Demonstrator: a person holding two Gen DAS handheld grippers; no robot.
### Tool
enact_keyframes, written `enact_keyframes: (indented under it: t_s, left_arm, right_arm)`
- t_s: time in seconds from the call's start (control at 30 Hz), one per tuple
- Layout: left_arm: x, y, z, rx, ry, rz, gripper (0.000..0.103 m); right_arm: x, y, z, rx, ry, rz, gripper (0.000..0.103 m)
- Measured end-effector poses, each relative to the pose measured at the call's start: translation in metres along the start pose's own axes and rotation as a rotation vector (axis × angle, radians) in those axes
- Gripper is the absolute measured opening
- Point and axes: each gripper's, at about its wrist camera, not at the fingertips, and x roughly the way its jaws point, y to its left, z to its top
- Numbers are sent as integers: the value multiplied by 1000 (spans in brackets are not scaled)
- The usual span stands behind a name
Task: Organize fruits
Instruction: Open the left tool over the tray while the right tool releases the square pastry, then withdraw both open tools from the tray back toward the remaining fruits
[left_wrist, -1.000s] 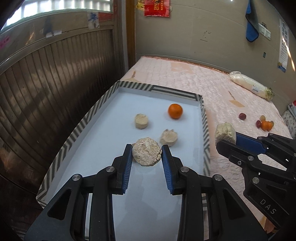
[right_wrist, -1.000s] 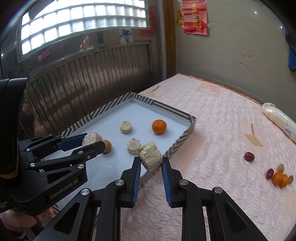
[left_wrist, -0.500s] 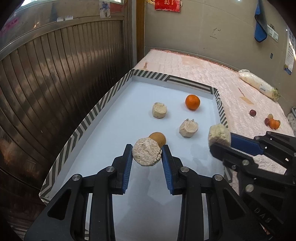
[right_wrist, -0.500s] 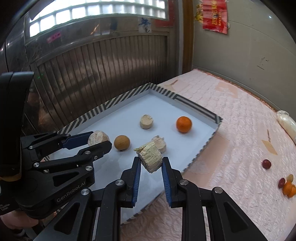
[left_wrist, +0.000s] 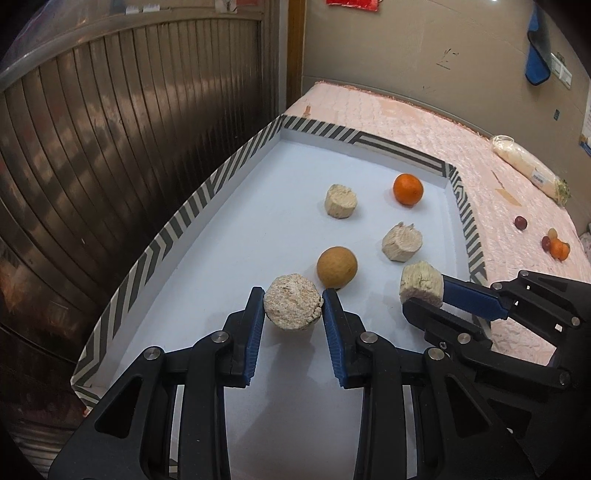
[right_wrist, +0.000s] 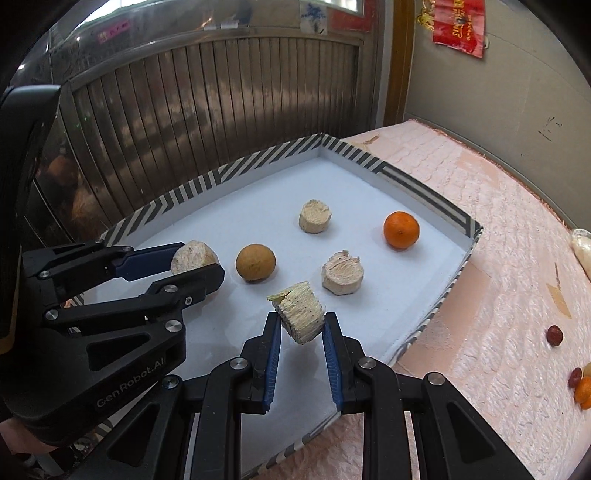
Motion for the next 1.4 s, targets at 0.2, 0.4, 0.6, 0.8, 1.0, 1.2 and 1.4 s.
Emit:
enact_keyframes:
  t_s: [0.2, 0.4, 0.6, 0.8, 1.0, 1.2, 1.4]
  left_arm:
    - [3, 2, 0, -19, 17, 0, 33]
    - [0, 7, 2, -41, 5, 1, 57]
    - [-9, 4, 4, -39, -26, 16, 63]
    - [-19, -11, 9, -15, -59, 2, 63]
    - [-28, -45, 15, 49, -89, -29, 63]
    - [-32, -87, 18, 112, -92, -84, 63]
    - [-31, -129, 19, 167, -93, -129, 63]
  right_arm:
    - [7, 1, -1, -15, 11, -4, 22]
    - [3, 0, -2, -16, 4, -9, 22]
    - [-14, -6, -2, 14, -36, 1, 22]
    - [-35, -16, -7, 54, -80, -11, 23]
    - [-55, -39, -17, 117, -112, -36, 24]
    - [-74, -68, -35, 182, -128, -80, 24]
    - [-98, -107, -60, 274, -140, -136, 26]
